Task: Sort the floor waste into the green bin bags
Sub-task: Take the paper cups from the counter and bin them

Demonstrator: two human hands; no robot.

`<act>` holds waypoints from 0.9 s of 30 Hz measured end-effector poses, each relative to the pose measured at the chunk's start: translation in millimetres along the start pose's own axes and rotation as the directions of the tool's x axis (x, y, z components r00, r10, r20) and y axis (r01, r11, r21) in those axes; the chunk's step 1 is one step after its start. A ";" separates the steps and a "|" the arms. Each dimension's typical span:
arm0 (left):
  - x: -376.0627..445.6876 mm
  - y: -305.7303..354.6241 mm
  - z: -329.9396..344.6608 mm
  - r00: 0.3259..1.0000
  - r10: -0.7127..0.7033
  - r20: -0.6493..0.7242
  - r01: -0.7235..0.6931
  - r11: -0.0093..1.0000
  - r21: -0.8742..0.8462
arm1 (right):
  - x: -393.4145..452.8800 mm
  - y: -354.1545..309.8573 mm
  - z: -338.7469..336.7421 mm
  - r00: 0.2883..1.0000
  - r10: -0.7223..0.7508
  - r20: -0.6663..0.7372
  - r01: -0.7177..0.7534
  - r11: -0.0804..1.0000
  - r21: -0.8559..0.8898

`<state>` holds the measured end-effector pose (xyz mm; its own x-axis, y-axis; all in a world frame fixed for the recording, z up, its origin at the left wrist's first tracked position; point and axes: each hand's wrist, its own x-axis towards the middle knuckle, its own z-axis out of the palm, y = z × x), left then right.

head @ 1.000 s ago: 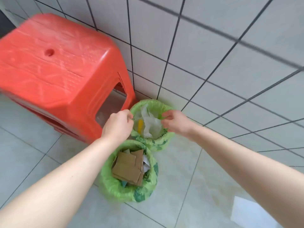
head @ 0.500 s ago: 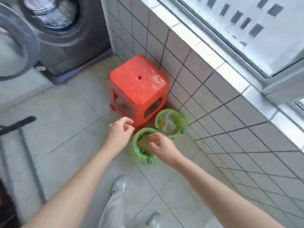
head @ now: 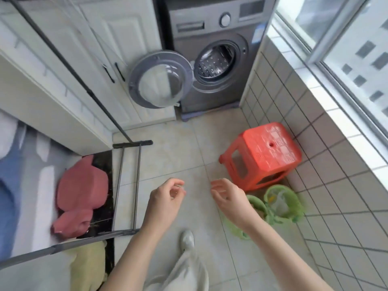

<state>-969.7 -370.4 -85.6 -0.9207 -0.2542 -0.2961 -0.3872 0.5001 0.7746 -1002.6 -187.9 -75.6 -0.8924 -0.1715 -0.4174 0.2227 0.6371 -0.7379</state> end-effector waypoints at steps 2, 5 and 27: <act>6.5 0.8 -30.9 0.999 -0.004 -0.040 0.004 1.000 -0.001 | 13.4 -32.4 3.4 0.998 -0.053 0.016 0.054 0.998 -0.020; 26.2 5.9 -71.5 0.994 0.022 -0.103 -0.023 1.000 -0.003 | 37.7 -73.6 4.2 0.993 -0.118 0.007 0.119 0.992 -0.038; 358.0 155.2 -207.0 0.901 0.198 -0.387 -0.202 0.979 0.031 | 347.6 -279.2 -101.3 0.937 -0.342 -0.066 0.340 0.940 -0.042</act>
<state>-1349.2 -555.1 44.3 -0.8869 -0.4503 0.1027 -0.1948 0.5664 0.8008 -1414.7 -349.2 39.2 -0.9387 -0.3289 -0.1036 -0.1108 0.5722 -0.8126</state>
